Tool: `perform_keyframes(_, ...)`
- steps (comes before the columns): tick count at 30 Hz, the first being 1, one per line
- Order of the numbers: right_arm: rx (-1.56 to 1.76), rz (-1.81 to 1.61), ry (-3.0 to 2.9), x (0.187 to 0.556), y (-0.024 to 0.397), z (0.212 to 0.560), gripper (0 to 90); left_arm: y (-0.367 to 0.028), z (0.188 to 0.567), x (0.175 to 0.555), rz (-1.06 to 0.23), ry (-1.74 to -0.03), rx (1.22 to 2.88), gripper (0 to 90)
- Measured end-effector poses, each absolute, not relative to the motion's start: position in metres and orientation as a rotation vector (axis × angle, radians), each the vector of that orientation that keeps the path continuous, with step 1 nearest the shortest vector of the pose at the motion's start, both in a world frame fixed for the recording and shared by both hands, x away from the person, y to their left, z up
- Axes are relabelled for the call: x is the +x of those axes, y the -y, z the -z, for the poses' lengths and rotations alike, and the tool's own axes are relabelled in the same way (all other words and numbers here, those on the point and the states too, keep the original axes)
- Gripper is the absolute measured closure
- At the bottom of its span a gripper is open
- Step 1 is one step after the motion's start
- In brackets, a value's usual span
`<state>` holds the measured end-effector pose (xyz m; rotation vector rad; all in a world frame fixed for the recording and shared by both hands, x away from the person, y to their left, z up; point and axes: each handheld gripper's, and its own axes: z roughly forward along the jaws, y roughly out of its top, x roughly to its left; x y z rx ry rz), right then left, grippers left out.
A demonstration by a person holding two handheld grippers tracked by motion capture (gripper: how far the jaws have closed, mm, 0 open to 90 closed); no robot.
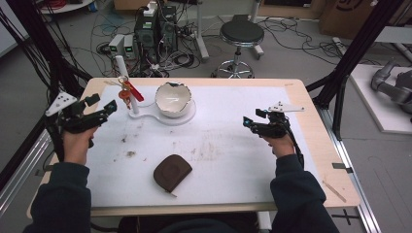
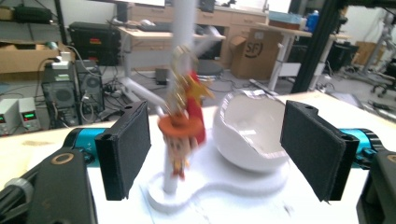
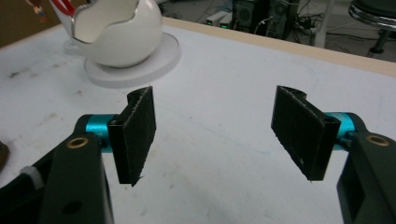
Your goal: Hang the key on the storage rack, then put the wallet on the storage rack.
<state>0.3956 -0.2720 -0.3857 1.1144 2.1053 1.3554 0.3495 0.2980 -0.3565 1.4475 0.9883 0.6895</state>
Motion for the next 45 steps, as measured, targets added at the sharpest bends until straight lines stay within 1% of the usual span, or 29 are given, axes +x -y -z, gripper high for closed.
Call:
perform_keyframes(2,1.130,-1.317,-2.108,0.393,0.275,0.388,24.7,-0.293,0.366,0.345,-0.667,-0.982,1.461,24.8)
perform_keyframes(4,1.143,-1.255,-2.120,0.391,0.277,0.392,21.7,-0.288,0.376,0.340,-0.645,-0.975,1.466,24.9)
perform_keyframes(10,1.126,-1.094,-2.166,0.388,0.285,0.406,21.5,-0.282,0.398,0.331,-0.636,-0.999,1.487,25.2)
perform_keyframes(14,1.152,-1.084,-2.165,0.386,0.288,0.410,21.5,-0.279,0.407,0.328,-0.616,-1.010,1.515,25.3)
perform_keyframes(24,1.126,-1.106,-2.159,0.382,0.286,0.409,21.6,-0.266,0.411,0.327,-0.554,-0.985,1.554,25.2)
perform_keyframes(30,1.146,-1.129,-2.151,0.382,0.290,0.410,21.6,-0.258,0.416,0.334,-0.451,-0.955,1.607,25.3)
perform_keyframes(34,1.144,-1.130,-2.161,0.379,0.289,0.410,21.7,-0.251,0.414,0.332,-0.405,-0.914,1.600,25.2)
perform_keyframes(40,1.132,-1.164,-2.167,0.380,0.288,0.410,21.7,-0.236,0.421,0.336,-0.215,-0.866,1.653,25.8)
perform_keyframes(43,1.133,-1.182,-2.168,0.379,0.286,0.410,21.8,-0.218,0.427,0.335,-0.053,-0.809,1.741,26.4)
perform_keyframes(45,1.127,-1.183,-2.180,0.379,0.286,0.410,21.8,-0.205,0.432,0.333,-0.005,-0.774,1.807,26.5)
